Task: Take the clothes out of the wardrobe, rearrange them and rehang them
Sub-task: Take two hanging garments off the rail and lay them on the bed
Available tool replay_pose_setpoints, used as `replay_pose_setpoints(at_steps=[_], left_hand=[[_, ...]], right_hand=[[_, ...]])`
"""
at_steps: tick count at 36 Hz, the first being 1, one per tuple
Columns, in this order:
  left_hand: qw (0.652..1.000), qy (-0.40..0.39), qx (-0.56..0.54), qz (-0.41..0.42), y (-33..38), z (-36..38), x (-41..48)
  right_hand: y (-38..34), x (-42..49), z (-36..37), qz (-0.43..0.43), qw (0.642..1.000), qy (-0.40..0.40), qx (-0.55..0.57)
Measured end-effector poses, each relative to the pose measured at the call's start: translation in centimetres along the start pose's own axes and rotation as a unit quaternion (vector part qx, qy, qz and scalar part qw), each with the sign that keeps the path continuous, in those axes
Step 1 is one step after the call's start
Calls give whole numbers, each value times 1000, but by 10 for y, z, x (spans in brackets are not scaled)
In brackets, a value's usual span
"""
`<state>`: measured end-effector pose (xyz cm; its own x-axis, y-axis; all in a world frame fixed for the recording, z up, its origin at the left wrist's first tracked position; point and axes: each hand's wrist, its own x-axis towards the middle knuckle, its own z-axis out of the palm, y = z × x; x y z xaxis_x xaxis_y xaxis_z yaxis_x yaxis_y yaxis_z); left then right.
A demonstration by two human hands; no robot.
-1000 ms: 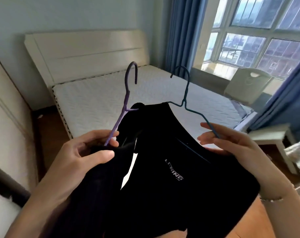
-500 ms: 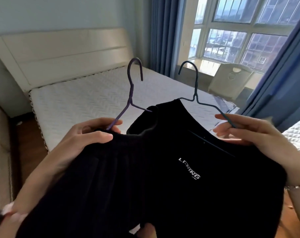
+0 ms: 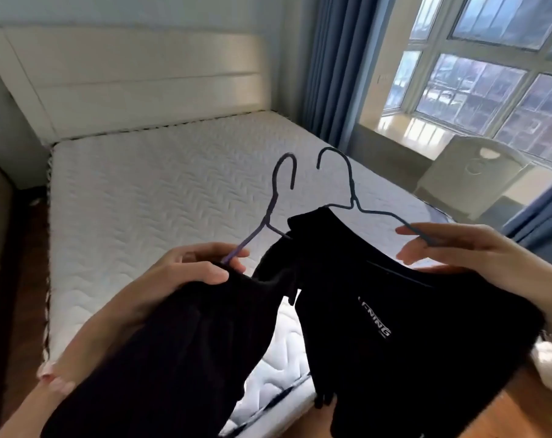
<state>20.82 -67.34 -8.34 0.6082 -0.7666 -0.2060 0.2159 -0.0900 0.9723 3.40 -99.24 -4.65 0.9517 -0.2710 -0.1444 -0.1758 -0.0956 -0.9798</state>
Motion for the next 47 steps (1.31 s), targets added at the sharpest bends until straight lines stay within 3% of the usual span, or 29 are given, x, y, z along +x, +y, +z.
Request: replay_pose_setpoints(at_steps=[4,9,14,24,29,34,47], left_hand=[[998,-43,-39,-8,9,-1,18],[990,-127,54,16,19,2,32],[998,-36,23,-48,13,-14,87],[957,68,236,-156,-63,-83,225],[923,197,295,-152,-104,-120,252],[882,310,311,-170,-128,-168,275],[860,361,328,-149,-161,-324,379]], right_hand=[[-3,54,-22,5,999,-50,-18],[-4,126,-40,8,991,-124,-49],[11,214,-55,23,977,-178,-114],[67,391,-63,12,909,-293,-296],[111,453,-50,0,899,-284,-333],[148,508,-35,8,913,-242,-327],[189,643,21,-28,921,-107,-373]])
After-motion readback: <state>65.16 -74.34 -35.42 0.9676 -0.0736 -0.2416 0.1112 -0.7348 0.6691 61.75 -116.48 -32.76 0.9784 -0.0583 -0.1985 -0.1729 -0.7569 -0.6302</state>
